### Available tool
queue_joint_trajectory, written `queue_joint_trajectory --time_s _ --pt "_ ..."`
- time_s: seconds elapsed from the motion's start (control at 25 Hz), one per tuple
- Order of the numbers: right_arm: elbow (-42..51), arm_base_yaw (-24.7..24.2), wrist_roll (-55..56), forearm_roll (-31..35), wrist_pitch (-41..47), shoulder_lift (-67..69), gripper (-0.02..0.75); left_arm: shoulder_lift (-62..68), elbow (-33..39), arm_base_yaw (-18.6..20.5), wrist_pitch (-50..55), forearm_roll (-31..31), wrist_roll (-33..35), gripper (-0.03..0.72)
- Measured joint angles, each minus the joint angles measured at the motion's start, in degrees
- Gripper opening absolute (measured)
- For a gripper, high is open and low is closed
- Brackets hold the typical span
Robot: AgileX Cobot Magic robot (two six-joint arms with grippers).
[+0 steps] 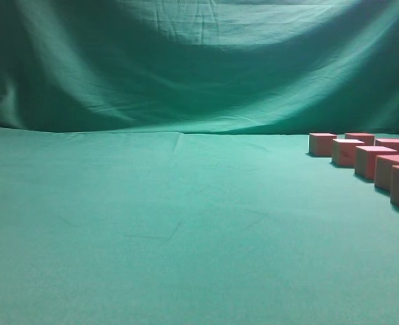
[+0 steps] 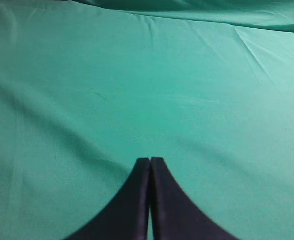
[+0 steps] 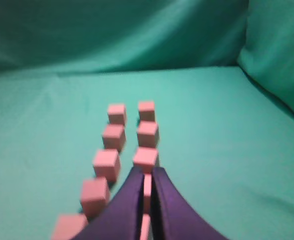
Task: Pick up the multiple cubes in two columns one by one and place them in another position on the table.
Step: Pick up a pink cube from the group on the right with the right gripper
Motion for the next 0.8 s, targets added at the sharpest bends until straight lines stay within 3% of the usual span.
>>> queue_joint_trajectory --time_s 0.2,0.28,0.48,0.64,0.8 --pt "0.0 0.0 1.9 1.4 -17.3 0.0 0.048 0.0 0.0 0.0 0.0 0.0 0.0 0.000" --pt "-1.0 0.0 3.6 1.4 -16.9 0.0 0.048 0.0 0.0 0.0 0.0 0.0 0.0 0.000" --pt "-11.4 0.0 4.7 1.6 -2.1 2.1 0.048 0.0 0.0 0.0 0.0 0.0 0.0 0.000" --pt "-20.2 0.0 3.9 5.4 11.9 8.7 0.048 0.0 0.0 0.0 0.0 0.0 0.0 0.000" --pt "-26.6 0.0 -7.3 9.9 26.4 16.4 0.048 0.0 0.0 0.0 0.0 0.0 0.0 0.000"
